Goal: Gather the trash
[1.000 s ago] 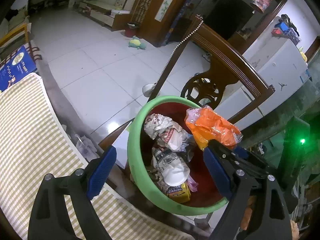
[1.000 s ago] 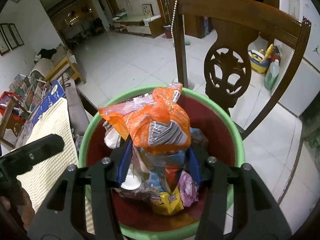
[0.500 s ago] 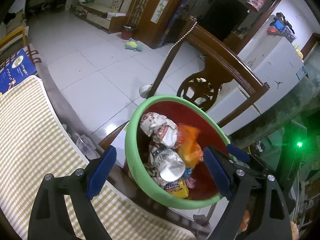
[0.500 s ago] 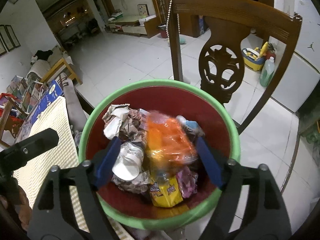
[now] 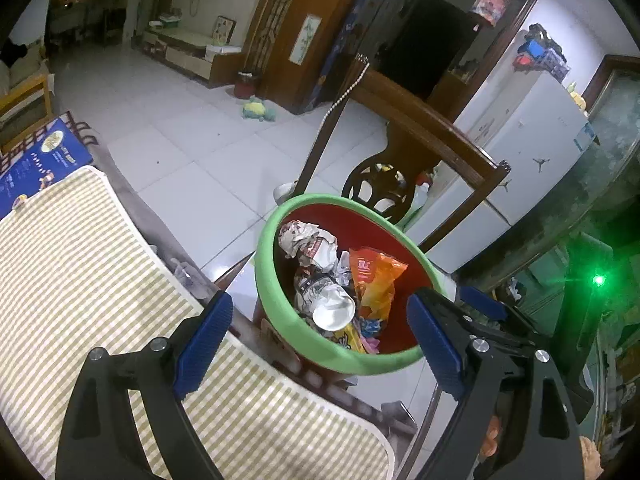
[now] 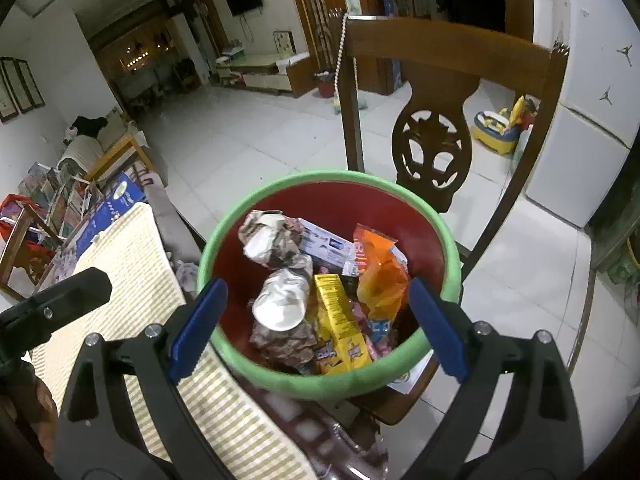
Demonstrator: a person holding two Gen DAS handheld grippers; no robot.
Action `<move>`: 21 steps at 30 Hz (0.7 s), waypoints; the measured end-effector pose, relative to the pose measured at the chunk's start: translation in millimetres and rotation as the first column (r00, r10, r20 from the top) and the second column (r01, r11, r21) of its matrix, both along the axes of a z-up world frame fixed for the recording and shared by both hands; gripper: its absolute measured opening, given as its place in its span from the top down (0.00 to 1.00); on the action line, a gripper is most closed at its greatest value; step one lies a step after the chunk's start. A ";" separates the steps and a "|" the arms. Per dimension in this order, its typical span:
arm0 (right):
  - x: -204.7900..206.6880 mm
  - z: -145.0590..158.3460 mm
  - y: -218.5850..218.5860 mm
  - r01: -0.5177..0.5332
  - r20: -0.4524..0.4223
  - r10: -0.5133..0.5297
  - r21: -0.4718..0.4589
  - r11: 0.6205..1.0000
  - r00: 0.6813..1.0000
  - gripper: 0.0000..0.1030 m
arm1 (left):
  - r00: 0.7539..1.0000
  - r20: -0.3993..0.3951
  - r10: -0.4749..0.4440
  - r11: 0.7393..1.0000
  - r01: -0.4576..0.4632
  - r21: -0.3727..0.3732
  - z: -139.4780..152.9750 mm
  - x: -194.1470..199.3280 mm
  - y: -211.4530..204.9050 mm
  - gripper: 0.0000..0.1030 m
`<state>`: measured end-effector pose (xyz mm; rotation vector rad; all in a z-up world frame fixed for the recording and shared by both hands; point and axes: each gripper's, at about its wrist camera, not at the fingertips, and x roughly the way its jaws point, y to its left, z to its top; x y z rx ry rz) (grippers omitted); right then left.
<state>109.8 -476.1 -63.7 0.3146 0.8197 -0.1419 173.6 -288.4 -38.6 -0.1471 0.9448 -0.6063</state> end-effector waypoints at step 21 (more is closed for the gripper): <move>-113.2 112.4 162.1 -0.003 0.540 0.116 -0.205 0.979 0.834 0.05 | 0.789 0.506 0.348 0.910 -0.414 0.020 124.1 -135.1 182.4 0.08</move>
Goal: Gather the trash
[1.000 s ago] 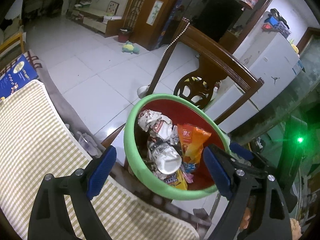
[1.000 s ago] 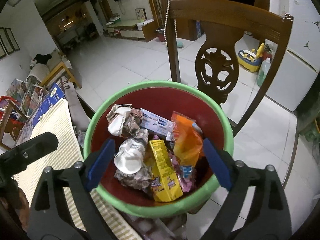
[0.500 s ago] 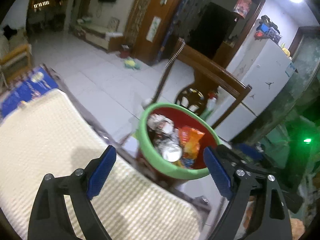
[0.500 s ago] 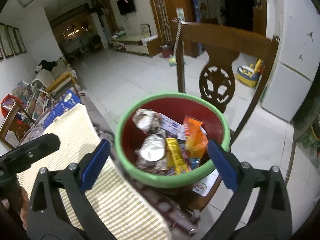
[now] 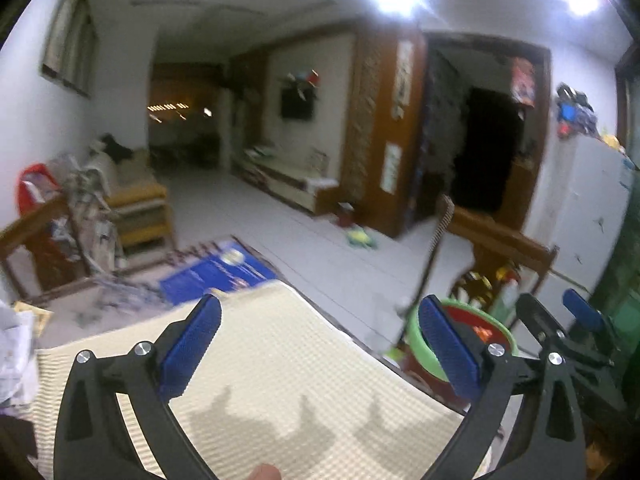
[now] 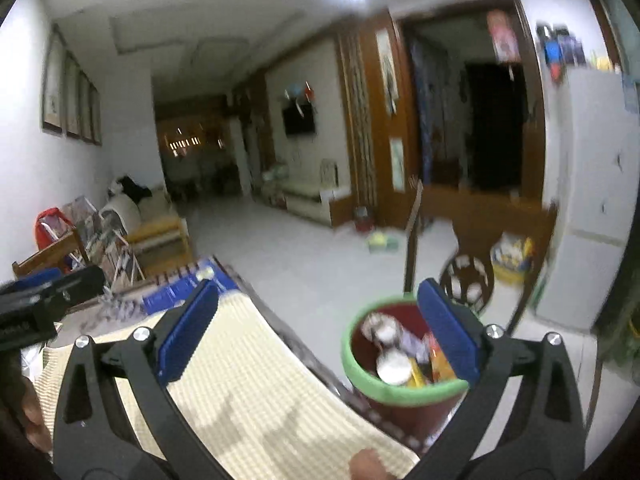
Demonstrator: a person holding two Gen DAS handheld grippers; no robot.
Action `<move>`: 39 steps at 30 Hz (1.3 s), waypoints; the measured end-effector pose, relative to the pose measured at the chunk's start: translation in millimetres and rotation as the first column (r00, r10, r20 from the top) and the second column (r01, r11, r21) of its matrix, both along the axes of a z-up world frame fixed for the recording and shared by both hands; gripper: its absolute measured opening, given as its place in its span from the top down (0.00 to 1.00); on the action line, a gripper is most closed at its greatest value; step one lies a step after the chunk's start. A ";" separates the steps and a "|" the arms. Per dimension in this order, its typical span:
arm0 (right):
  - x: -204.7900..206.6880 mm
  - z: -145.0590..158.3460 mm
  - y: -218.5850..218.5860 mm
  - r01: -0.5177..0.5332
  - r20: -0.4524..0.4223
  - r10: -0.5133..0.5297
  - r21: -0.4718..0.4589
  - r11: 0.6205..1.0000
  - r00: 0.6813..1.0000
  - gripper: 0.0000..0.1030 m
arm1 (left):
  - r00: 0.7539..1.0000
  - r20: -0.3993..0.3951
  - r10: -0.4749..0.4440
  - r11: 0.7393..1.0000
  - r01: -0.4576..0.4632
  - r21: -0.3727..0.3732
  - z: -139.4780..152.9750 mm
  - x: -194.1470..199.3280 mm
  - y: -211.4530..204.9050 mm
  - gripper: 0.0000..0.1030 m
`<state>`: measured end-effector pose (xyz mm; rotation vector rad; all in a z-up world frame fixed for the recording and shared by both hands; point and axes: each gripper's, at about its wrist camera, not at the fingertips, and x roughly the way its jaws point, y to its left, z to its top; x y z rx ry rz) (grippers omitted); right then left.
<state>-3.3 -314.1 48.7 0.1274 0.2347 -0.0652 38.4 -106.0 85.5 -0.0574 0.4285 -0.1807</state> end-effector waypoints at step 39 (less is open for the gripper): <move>-28.4 4.8 62.6 -0.037 -0.060 0.038 0.007 0.999 0.997 0.05 | 0.986 0.066 0.153 0.985 -0.147 -0.089 25.2 -47.1 79.7 0.08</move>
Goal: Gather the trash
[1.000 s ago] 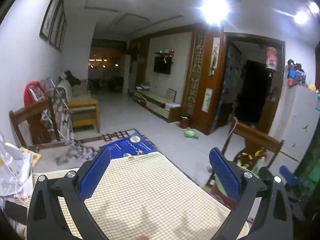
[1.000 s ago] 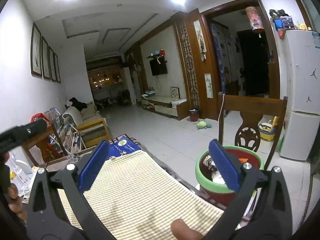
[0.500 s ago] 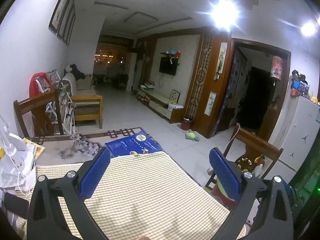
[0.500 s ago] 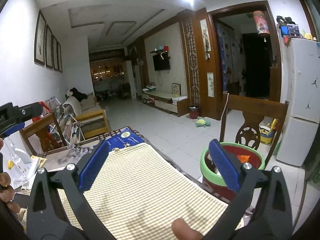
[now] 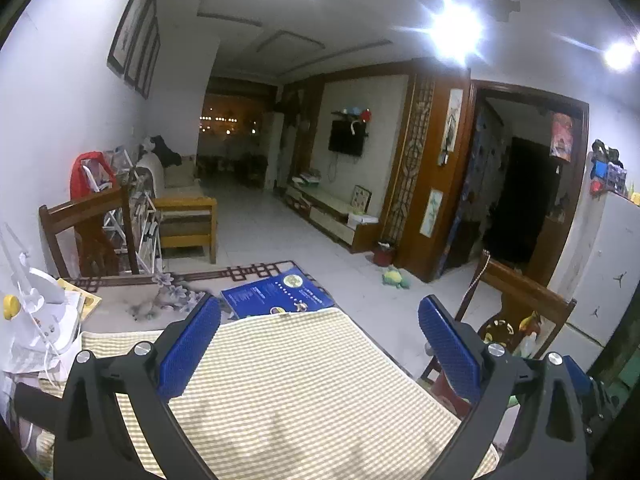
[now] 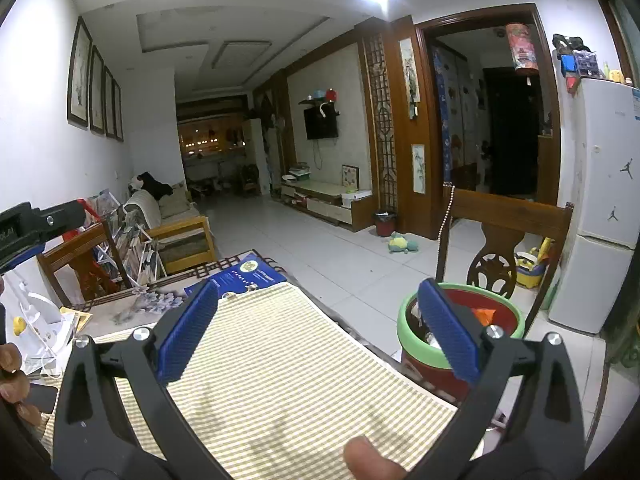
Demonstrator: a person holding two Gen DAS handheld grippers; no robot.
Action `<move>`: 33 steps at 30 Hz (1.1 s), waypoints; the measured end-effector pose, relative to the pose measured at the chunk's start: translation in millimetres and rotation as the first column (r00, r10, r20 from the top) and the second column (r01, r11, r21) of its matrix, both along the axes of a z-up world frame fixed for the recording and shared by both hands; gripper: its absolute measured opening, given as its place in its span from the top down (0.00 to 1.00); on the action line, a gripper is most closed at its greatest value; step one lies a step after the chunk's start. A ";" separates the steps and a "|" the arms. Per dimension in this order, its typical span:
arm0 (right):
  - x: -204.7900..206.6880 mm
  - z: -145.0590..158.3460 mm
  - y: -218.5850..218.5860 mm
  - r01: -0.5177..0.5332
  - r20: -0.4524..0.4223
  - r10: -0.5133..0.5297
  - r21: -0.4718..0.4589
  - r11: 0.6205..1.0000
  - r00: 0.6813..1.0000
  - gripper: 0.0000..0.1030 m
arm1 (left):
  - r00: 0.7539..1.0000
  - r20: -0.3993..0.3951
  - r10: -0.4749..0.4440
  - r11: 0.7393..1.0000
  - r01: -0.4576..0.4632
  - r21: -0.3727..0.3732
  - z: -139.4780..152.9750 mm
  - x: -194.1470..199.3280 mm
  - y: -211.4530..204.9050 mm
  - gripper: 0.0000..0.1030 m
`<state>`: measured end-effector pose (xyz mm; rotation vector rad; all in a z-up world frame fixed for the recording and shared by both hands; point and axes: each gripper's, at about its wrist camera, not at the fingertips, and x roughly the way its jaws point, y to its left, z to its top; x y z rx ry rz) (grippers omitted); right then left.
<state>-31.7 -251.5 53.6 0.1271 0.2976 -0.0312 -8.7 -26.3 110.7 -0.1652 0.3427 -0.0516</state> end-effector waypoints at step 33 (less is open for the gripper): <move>-1.1 -11.9 -5.5 -0.006 -0.021 0.006 -0.005 1.000 1.000 0.05 | 1.000 -0.016 -0.025 1.000 0.026 0.016 3.0 3.2 -9.1 0.08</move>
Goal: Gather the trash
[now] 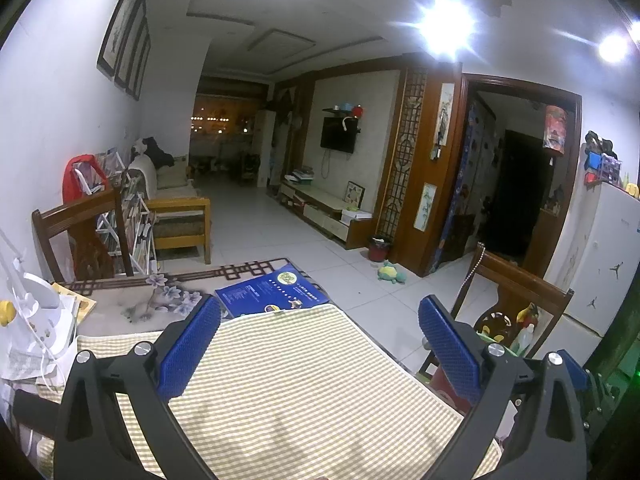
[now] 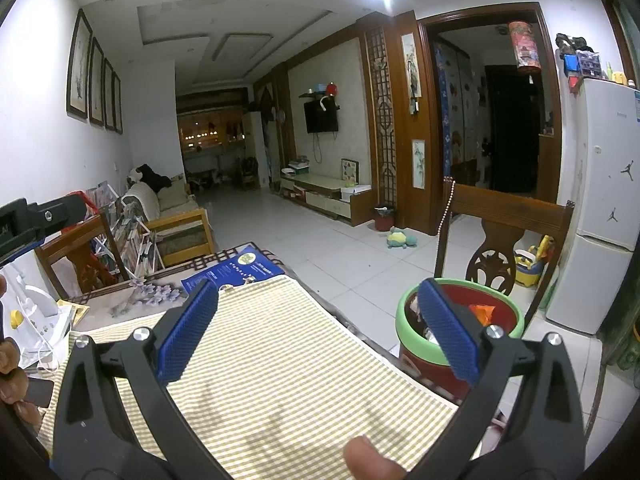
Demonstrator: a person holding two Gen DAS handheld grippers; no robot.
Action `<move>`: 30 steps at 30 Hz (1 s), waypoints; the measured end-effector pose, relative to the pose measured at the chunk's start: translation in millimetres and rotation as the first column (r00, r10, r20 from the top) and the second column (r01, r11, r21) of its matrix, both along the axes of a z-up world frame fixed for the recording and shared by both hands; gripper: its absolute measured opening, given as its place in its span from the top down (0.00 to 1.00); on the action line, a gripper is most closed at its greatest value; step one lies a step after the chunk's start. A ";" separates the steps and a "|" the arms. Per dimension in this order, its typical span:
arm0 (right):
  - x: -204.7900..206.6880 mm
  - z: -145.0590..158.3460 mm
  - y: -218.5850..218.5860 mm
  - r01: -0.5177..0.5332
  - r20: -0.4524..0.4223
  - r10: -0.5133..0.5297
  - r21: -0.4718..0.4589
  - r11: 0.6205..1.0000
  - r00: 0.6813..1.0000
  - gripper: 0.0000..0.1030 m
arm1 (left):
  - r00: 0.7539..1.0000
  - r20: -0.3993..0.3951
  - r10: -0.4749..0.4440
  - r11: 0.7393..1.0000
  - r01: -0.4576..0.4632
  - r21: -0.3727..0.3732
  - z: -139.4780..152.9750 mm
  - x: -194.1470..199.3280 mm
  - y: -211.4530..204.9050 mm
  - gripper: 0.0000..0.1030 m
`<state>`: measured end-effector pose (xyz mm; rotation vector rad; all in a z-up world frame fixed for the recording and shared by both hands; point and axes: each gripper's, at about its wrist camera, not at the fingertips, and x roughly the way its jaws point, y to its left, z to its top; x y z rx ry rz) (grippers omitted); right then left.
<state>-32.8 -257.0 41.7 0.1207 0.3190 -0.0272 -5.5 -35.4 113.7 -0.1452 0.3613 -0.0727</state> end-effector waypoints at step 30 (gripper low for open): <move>19.0 -28.6 -1.5 -0.052 -0.108 0.050 -0.010 0.999 0.993 0.05 | 0.999 -0.043 0.007 1.000 -0.007 0.010 -20.9 1.8 0.4 0.08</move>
